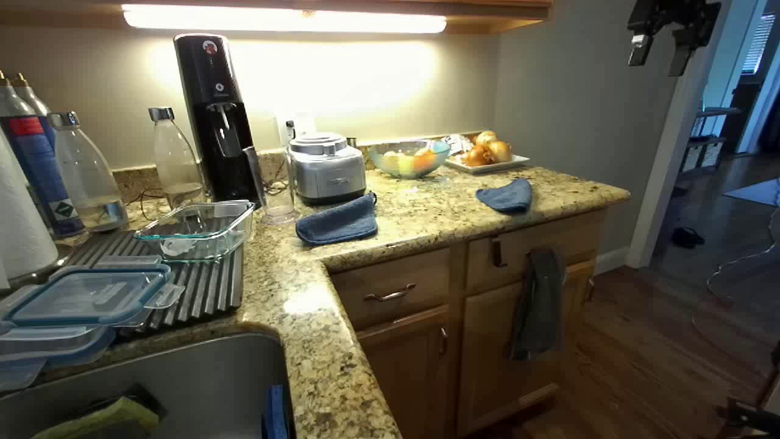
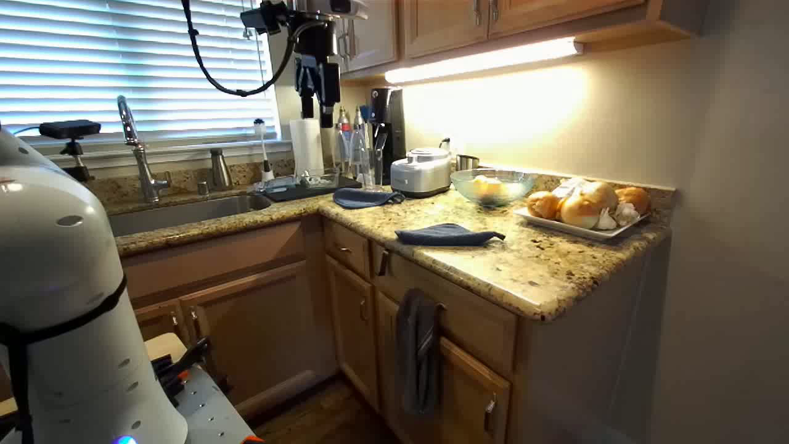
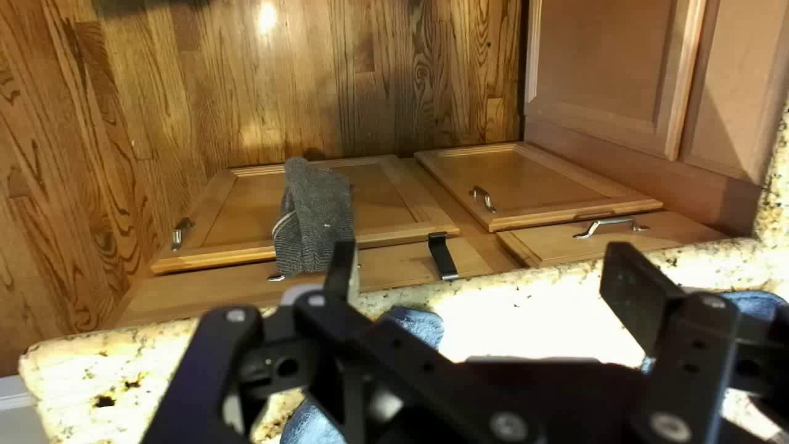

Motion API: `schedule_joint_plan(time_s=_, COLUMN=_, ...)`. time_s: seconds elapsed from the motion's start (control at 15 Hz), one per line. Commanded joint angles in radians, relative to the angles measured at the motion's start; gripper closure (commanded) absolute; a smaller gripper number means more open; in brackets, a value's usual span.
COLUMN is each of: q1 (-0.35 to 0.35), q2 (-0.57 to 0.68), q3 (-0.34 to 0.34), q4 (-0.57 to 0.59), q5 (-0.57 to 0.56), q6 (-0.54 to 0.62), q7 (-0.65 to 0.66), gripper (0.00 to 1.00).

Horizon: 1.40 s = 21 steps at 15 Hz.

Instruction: Hang the cloth on the hook on the left side of the drawer

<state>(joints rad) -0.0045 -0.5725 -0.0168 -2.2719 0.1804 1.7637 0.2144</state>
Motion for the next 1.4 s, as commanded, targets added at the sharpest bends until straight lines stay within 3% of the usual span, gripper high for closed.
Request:
schedule_joint_plan(time_s=0.0, q1=-0.016, q2=0.001, q3=0.012, q4=0.002, q5=0.007, q6=-0.003, q7=-0.007, gripper=0.00)
schedule_joint_plan(time_s=0.53, q1=-0.022, q2=0.050, q3=0.050, q4=-0.014, q5=-0.022, q6=0.054, q7=0.030, gripper=0.00)
schedule_joint_plan(time_s=0.8, q1=-0.046, q2=0.147, q3=0.071, q4=-0.006, q5=-0.046, q6=0.150, q7=0.121, gripper=0.00)
schedule_joint_plan(time_s=1.33, q1=-0.079, q2=0.402, q3=0.035, q4=0.043, q5=-0.068, q6=0.382, q7=0.210, gripper=0.00)
